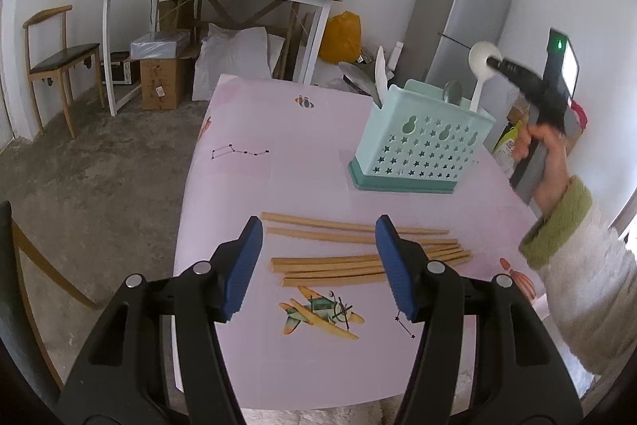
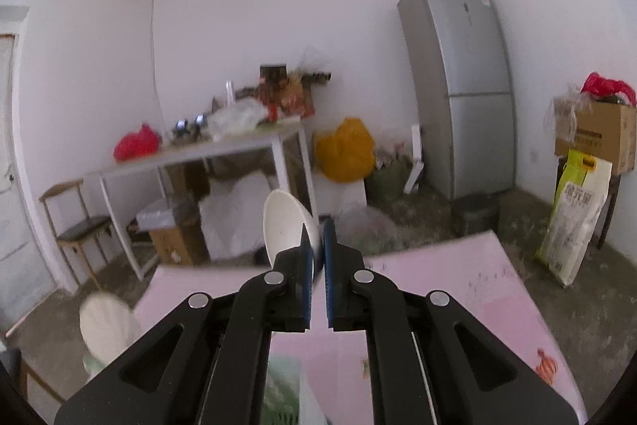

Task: Organize utensils
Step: 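Lower the large white spoon into the green holder and open the right gripper, then move the right gripper down to a single wooden chopstick on the table, then close the right gripper on the chopstick while the left gripper grasps another chopstick, then lift both chopsticks to the green holder while the left gripper releases its chopstick inside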

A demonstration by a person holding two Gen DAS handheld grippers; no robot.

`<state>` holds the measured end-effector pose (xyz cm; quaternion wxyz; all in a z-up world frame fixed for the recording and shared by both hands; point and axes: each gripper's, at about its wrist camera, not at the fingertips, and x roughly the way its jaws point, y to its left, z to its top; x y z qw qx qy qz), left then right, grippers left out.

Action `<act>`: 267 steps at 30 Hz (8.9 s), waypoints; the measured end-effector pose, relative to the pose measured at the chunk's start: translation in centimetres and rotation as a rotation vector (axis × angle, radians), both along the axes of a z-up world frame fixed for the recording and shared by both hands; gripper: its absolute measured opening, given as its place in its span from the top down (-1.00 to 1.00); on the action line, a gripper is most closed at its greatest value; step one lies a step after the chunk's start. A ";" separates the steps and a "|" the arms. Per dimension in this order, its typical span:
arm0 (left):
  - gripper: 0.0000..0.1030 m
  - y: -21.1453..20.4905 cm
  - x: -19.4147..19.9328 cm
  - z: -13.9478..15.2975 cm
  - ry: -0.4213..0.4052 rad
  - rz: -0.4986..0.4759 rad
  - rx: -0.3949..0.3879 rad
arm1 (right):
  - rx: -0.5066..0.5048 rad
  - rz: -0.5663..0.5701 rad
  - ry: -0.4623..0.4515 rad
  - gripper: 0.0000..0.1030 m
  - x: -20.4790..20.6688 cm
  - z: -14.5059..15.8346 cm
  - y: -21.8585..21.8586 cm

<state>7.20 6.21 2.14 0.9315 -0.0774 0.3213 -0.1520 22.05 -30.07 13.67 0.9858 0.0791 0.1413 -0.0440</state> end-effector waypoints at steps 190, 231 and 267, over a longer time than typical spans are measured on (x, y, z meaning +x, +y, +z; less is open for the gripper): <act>0.90 -6.9 6.2 -6.4 0.300 -0.046 0.222 | -0.021 0.325 0.871 0.86 -7.9 -13.0 8.4; 0.90 -8.0 6.2 -6.5 0.252 -0.047 0.310 | -0.010 0.315 0.823 0.87 -5.8 -12.9 9.6; 0.90 -3.9 6.7 16.9 -0.307 -0.161 -0.243 | 0.177 0.277 0.273 0.87 -10.6 2.5 2.6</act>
